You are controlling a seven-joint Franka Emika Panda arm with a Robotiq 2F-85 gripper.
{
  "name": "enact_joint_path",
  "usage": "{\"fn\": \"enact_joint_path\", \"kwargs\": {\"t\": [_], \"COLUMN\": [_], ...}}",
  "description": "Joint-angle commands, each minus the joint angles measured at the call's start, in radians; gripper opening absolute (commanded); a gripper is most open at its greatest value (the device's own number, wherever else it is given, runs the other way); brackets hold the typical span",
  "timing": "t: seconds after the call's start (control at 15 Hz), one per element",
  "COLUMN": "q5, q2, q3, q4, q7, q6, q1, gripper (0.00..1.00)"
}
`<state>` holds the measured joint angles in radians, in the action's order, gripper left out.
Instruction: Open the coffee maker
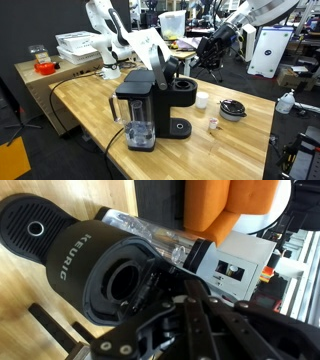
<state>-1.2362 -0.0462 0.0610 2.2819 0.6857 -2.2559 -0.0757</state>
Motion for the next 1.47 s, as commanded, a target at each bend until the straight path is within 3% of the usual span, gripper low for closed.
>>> {"fn": "enact_joint_path", "kwargs": {"t": [0.0,0.27,0.47,0.53,0.67,0.93,1.2,1.27,1.4], "q5": [0.107,0.425,0.613,0.66,0.71,0.633,0.404,0.484,0.432], "q2": [-0.024,-0.059,-0.107,-0.128,-0.173,-0.27,-0.384,-0.33,-0.372], "q3": [0.02,0.043,0.055,0.059,0.065,0.045,-0.005,0.04,0.027], "q4": [0.015,0.046,0.049,0.051,0.057,0.104,0.206,0.155,0.194], "q7": [-0.129,-0.445,-0.621,-0.666,-0.738,-0.768,-0.654,-0.704,-0.671], "q6": [-0.062,-0.105,-0.046,-0.027,0.016,0.126,0.26,0.227,0.254], "q1": [-0.007,-0.014,-0.02,-0.025,-0.038,-0.072,-0.098,-0.072,-0.069], "gripper": [0.0,0.0,0.0,0.08,0.33,0.62,0.9,0.71,0.85]}}
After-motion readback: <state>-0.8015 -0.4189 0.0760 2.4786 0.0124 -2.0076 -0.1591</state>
